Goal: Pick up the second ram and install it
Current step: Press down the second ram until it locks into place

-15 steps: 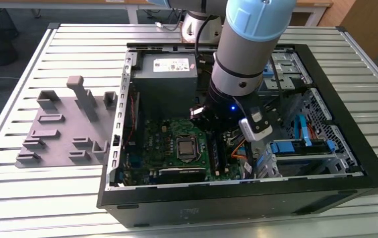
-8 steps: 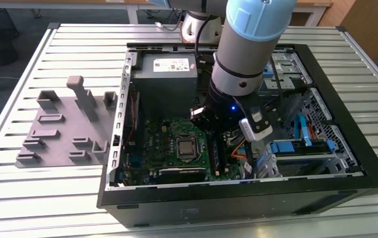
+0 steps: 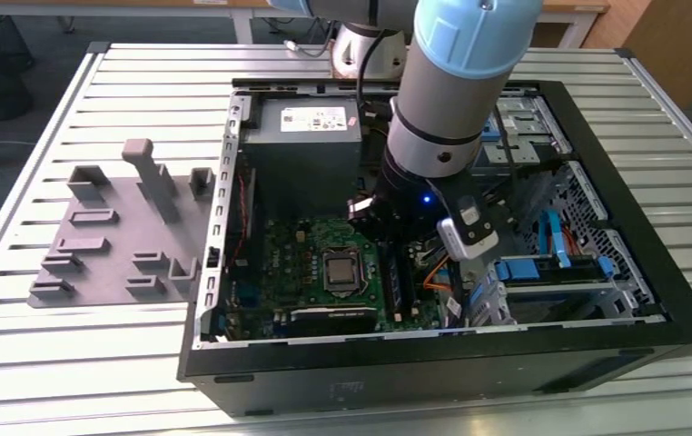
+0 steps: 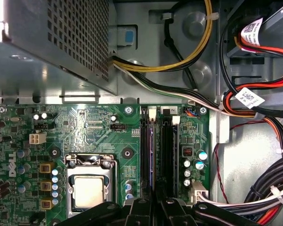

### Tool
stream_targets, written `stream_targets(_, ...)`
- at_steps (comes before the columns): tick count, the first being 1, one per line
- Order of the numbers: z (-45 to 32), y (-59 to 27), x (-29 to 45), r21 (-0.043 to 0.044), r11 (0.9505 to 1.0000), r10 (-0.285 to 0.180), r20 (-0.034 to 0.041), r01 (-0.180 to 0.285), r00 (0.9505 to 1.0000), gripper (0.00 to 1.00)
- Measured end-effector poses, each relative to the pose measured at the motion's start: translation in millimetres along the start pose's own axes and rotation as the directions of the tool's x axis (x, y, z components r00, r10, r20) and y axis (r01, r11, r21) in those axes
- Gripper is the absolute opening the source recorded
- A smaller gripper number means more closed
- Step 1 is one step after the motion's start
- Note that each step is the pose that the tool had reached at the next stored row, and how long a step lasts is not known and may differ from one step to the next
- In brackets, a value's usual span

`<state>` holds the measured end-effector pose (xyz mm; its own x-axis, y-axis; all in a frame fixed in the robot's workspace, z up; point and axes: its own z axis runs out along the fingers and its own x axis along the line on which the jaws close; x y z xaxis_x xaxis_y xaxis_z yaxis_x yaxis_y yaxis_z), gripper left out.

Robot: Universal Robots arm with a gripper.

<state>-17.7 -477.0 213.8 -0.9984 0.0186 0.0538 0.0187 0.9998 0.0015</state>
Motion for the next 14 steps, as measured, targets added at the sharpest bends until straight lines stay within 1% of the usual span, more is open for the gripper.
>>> stream_targets(6,-0.6,0.0,-0.4,0.0003,1.0,-0.008,-0.0023,0.008,1.0,0.14)
stream_targets(11,-0.5,0.0,-0.7,0.0006,0.9999,-0.01,-0.0025,0.01,0.9999,0.14)
stream_targets(14,0.7,0.1,-0.8,0.0002,0.9999,-0.01,-0.0024,0.01,0.9999,0.14)
